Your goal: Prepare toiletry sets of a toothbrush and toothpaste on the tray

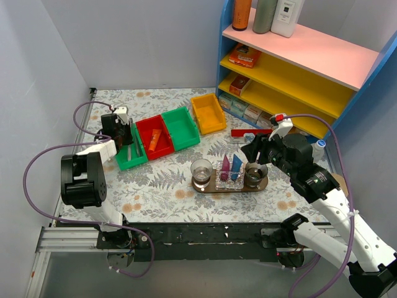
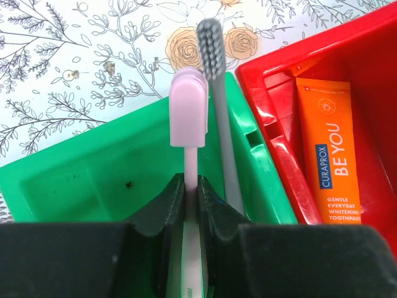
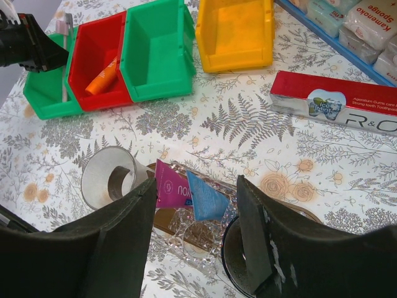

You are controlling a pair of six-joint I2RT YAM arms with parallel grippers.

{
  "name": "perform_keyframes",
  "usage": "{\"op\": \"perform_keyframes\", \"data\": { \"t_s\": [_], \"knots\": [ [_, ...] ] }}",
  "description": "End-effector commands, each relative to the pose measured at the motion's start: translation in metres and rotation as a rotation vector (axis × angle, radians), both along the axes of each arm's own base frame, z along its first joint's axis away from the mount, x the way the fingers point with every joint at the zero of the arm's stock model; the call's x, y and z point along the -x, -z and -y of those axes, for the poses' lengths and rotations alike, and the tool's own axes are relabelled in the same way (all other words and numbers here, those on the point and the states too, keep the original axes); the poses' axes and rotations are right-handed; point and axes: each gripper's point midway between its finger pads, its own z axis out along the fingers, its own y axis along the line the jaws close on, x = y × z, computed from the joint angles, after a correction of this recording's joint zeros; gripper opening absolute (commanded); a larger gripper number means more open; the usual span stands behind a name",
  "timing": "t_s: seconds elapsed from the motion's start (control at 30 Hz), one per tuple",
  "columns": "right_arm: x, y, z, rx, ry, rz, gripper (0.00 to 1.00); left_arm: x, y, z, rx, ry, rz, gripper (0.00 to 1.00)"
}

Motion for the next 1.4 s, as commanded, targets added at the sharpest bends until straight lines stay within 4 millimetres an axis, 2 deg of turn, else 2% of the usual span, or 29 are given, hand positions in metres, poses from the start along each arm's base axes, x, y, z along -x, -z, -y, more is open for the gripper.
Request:
{"op": "perform_keyframes", "data": {
  "t_s": [0.0, 0.13, 0.3, 0.57, 0.7, 0.77, 0.93, 0.97, 1.1, 1.2, 1.23, 1.27, 1.33, 1.37],
  "knots": [
    [-0.003, -0.005, -0.002, -0.027, 0.002, 0.026, 0.61, -0.004, -0.027, 0.004, -0.044, 0.011, 0.060, 0.04],
    [-0.003, -0.005, -0.002, -0.026, 0.002, 0.026, 0.61, -0.003, -0.035, 0.005, -0.053, 0.010, 0.083, 0.00],
    [-0.004, -0.004, -0.002, -0.024, 0.002, 0.022, 0.61, -0.002, -0.047, 0.006, -0.064, 0.013, 0.113, 0.00],
    [-0.005, -0.006, -0.002, -0.020, 0.005, 0.021, 0.61, 0.003, -0.087, -0.001, -0.096, -0.025, 0.228, 0.00],
    [-0.006, -0.009, -0.002, -0.017, 0.005, 0.027, 0.61, 0.009, -0.116, 0.002, -0.087, -0.030, 0.311, 0.00],
    [-0.006, -0.009, -0.002, -0.002, -0.001, 0.033, 0.67, 0.010, -0.130, 0.007, -0.057, -0.028, 0.349, 0.00],
    [-0.011, -0.024, -0.002, 0.037, -0.025, 0.081, 0.76, 0.020, -0.174, 0.045, 0.055, 0.079, 0.470, 0.00],
    [-0.011, -0.027, -0.005, 0.040, -0.043, 0.087, 0.76, 0.023, -0.180, 0.064, 0.073, 0.129, 0.484, 0.00],
    [-0.009, -0.046, -0.020, 0.041, -0.144, 0.134, 0.73, 0.037, -0.202, 0.105, 0.167, 0.266, 0.525, 0.00],
    [-0.008, -0.056, -0.036, 0.021, -0.228, 0.152, 0.72, 0.057, -0.216, 0.156, 0.275, 0.447, 0.532, 0.00],
    [-0.010, -0.054, -0.041, 0.028, -0.250, 0.143, 0.72, 0.063, -0.216, 0.171, 0.294, 0.503, 0.526, 0.00],
    [-0.008, -0.059, -0.046, 0.016, -0.284, 0.146, 0.71, 0.076, -0.215, 0.196, 0.322, 0.592, 0.508, 0.00],
    [-0.010, -0.058, -0.054, 0.011, -0.313, 0.133, 0.70, 0.089, -0.213, 0.219, 0.348, 0.673, 0.482, 0.00],
    [-0.008, -0.064, -0.060, -0.002, -0.339, 0.136, 0.70, 0.102, -0.213, 0.237, 0.374, 0.748, 0.470, 0.00]
  ]
}}
